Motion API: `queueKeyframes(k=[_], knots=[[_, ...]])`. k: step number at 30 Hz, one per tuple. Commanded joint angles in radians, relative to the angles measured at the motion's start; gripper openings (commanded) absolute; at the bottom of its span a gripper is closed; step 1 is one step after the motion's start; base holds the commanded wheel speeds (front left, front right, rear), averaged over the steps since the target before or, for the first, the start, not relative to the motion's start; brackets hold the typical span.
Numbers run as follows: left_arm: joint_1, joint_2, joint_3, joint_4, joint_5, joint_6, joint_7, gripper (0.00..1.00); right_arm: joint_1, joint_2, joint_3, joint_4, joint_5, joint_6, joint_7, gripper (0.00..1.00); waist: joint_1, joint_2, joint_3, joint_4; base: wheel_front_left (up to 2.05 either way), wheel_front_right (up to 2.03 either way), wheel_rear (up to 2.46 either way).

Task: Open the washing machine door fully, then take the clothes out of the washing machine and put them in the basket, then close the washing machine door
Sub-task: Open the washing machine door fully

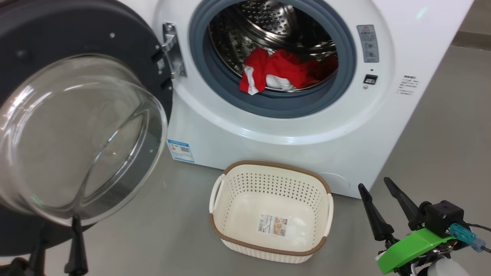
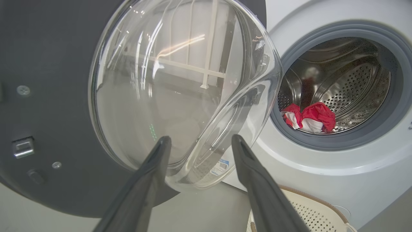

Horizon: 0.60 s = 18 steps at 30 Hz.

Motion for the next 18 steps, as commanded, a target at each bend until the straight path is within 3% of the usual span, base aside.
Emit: queueKeyframes(k=[1, 18], knots=[[-0.013, 0.034, 0.022, -0.036, -0.01, -0.005, -0.008, 1.0, -0.009, -0.007, 0.012, -0.027, -0.001, 0.006, -0.012, 1.0, 0.0, 0.0, -0.001, -0.025, 0.0, 0.0, 0.0], [0.057, 0.085, -0.169, -0.186, -0.112, -0.005, -0.008, 1.0, 0.007, -0.006, -0.046, -0.055, -0.011, 0.006, -0.012, 1.0, 0.0, 0.0, 0.034, -0.244, 0.0, 0.0, 0.0]])
